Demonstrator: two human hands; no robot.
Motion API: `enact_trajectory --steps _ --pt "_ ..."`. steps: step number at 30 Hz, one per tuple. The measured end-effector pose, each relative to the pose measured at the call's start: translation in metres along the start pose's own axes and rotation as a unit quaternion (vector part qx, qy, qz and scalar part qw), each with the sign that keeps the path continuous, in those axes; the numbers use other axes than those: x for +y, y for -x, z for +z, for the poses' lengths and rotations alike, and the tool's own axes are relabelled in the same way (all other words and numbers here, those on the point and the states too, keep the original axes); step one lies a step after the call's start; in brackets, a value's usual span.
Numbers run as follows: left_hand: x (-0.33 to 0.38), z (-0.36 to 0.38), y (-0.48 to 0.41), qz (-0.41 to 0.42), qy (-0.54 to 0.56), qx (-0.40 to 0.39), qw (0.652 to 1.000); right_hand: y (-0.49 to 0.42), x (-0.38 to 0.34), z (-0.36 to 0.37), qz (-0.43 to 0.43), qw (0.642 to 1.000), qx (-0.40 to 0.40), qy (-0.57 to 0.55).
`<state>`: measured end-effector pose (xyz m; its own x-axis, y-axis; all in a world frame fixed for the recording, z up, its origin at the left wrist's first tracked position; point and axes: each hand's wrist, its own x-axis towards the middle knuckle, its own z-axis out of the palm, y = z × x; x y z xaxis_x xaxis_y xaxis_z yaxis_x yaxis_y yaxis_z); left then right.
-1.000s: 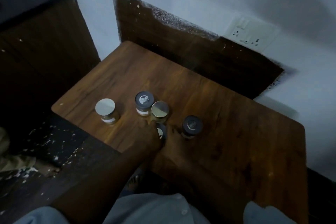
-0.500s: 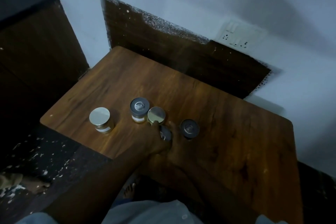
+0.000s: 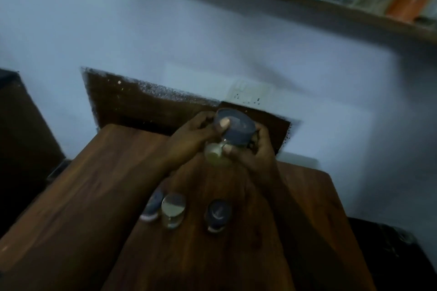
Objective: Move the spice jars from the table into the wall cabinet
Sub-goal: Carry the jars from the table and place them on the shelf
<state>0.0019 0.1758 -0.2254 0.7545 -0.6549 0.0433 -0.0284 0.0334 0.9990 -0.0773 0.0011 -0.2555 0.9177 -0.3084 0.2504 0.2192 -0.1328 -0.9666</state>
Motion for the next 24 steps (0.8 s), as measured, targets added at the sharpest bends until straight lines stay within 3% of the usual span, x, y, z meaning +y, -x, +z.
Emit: enact_trajectory --steps 1,3,8,12,17,24 --pt "0.013 -0.003 -0.006 0.007 0.071 -0.061 0.996 -0.008 -0.013 -0.007 -0.015 0.999 0.007 -0.031" --pt "0.04 -0.003 -0.019 0.045 0.064 -0.113 0.991 -0.025 -0.046 -0.024 -0.047 0.998 0.02 -0.043" --pt "0.119 0.024 -0.067 0.137 -0.021 -0.05 0.989 -0.077 -0.133 -0.063 -0.115 0.993 0.033 0.0" --pt "0.172 0.037 -0.105 0.193 -0.044 -0.061 0.978 -0.118 -0.184 -0.092 -0.146 0.985 0.088 0.025" --pt "0.23 0.074 -0.167 0.236 -0.124 0.042 0.963 -0.175 -0.223 -0.13 -0.155 0.974 0.144 0.078" --pt "0.263 0.095 -0.263 0.278 -0.287 0.163 0.902 -0.26 -0.242 -0.171 -0.158 0.963 0.125 0.18"
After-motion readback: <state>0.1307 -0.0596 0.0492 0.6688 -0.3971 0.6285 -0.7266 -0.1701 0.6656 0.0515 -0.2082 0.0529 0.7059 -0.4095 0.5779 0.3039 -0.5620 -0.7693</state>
